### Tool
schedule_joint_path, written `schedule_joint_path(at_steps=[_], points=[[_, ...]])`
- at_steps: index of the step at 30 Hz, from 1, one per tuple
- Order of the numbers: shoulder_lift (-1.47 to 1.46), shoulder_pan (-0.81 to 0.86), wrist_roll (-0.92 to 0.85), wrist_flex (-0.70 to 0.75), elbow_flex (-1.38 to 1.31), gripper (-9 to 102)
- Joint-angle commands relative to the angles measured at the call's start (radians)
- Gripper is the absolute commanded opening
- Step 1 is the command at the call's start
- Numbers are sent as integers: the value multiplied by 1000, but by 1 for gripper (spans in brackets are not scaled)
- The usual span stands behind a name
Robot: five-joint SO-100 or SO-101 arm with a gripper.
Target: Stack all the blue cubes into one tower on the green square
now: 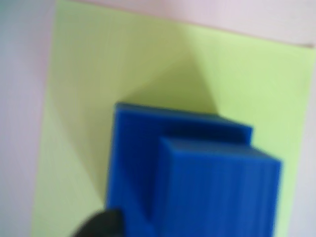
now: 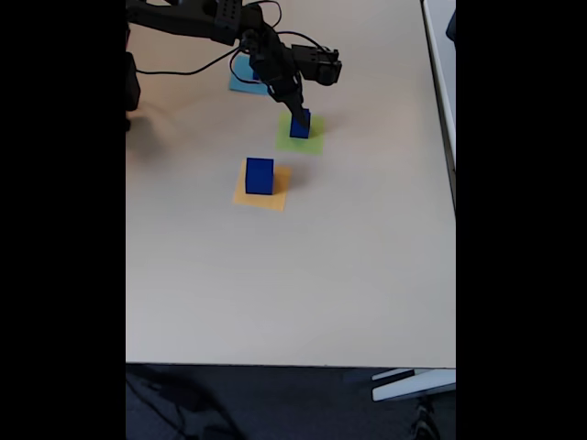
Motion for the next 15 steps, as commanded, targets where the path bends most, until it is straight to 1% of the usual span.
schedule_joint_path(at_steps=[1, 15], points=[[35, 3, -9, -8, -41, 31], [-17, 5, 43, 31, -55, 34]])
